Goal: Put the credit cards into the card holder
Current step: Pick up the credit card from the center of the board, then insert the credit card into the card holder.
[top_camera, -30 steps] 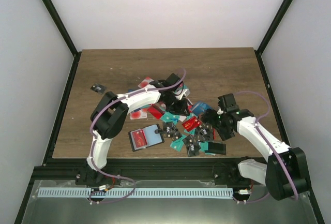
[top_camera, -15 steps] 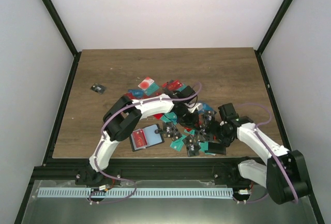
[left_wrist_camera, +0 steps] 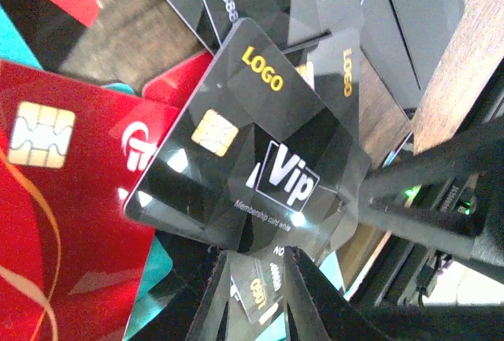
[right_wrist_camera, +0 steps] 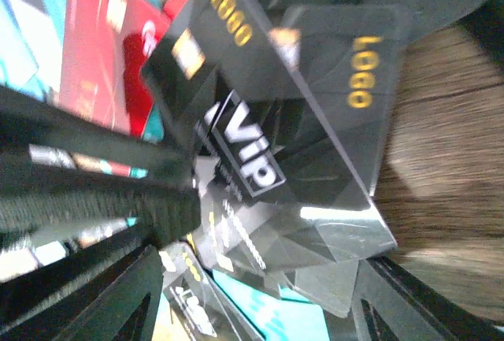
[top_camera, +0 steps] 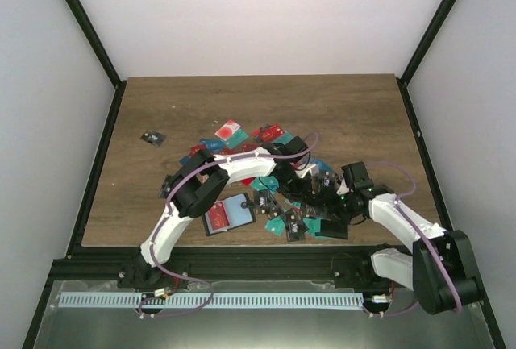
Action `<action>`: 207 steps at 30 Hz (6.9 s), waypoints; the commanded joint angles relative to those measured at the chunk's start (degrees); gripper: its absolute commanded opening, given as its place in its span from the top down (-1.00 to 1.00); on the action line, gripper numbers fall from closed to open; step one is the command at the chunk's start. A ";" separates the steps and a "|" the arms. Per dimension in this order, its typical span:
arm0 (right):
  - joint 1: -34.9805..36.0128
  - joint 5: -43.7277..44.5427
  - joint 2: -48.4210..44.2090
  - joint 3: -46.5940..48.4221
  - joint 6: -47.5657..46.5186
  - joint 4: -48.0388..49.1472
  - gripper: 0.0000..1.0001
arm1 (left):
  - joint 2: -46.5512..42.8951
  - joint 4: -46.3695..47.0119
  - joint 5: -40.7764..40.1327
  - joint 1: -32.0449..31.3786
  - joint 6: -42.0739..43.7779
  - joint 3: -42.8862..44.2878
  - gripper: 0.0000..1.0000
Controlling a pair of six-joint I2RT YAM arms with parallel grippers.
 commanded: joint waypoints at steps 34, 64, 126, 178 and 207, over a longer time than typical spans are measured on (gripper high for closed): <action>-0.30 2.94 -1.74 -5.50 8.51 8.80 -0.15 | 5.53 -3.77 -1.12 -0.37 6.67 4.62 0.56; -0.48 -0.73 -8.90 -0.20 1.47 6.04 0.99 | 3.31 2.56 4.85 -2.75 1.56 3.39 0.57; -0.43 -32.00 -7.31 8.84 -6.15 16.78 0.23 | -38.24 44.61 7.98 18.68 -19.54 -37.14 0.92; 9.65 -48.36 4.80 14.46 11.83 52.34 0.99 | -63.91 31.30 7.46 22.15 -21.38 -45.40 -0.07; 11.28 -52.91 11.28 16.09 17.18 62.31 0.99 | -61.04 57.70 13.24 21.00 -34.88 -55.15 0.92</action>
